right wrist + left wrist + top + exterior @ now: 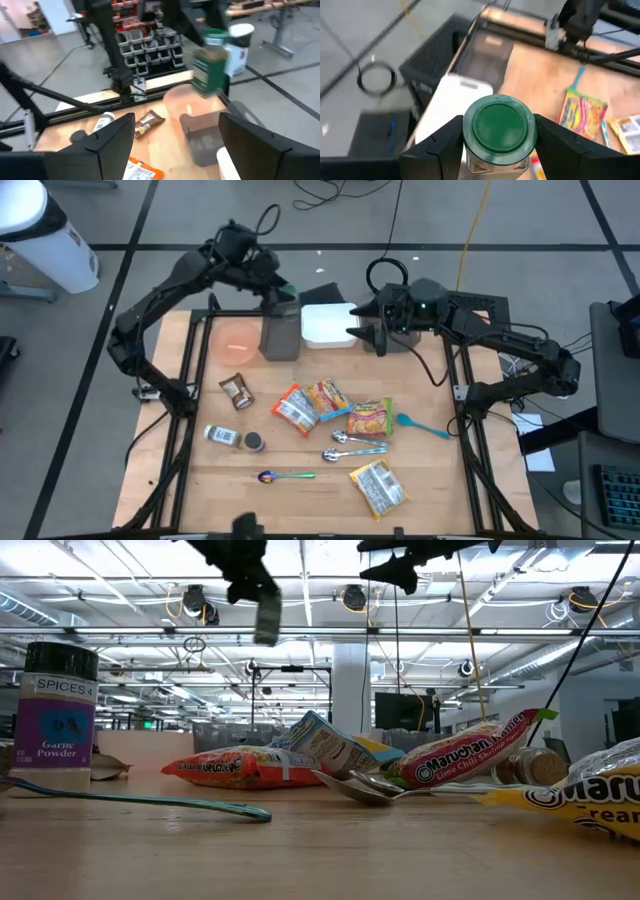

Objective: Pick & Place Food Item
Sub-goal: Put the green seasoning bottle into the left black bin

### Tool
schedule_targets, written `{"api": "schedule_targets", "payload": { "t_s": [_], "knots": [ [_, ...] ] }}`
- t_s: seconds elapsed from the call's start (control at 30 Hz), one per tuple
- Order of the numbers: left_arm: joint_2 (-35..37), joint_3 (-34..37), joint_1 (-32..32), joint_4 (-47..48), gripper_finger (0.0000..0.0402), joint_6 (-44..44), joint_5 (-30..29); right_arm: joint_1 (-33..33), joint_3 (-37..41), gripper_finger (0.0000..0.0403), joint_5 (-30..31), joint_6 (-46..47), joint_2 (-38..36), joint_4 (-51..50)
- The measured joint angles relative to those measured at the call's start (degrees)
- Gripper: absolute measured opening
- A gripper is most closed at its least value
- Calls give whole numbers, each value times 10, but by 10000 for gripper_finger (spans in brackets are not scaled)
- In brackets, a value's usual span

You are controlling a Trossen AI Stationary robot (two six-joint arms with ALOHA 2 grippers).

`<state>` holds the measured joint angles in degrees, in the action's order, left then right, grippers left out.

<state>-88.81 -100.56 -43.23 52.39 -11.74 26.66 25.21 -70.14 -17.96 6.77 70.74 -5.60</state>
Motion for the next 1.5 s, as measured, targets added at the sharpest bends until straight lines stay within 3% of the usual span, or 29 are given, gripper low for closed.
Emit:
{"api": "schedule_targets", "payload": {
  "t_s": [0.27, 0.57, 0.87, 1.13, 1.5],
  "knots": [
    [0, 89, -52, 8, 210, -4, 17, 3, 11, 278, 0, 8, 0, 0],
    [0, 202, -36, -84, 210, 35, 48, 2, 61, 279, 2, 55, 0, 22],
    [14, 240, -37, -132, 210, 58, 38, 2, 121, 279, 2, 118, 0, 122],
    [113, 322, -64, -213, 210, 109, 32, 2, 163, 279, 4, 157, 0, 188],
    [299, 528, -15, -390, 210, 248, -62, 2, 201, 279, 94, 179, 0, 307]
  ]
}}
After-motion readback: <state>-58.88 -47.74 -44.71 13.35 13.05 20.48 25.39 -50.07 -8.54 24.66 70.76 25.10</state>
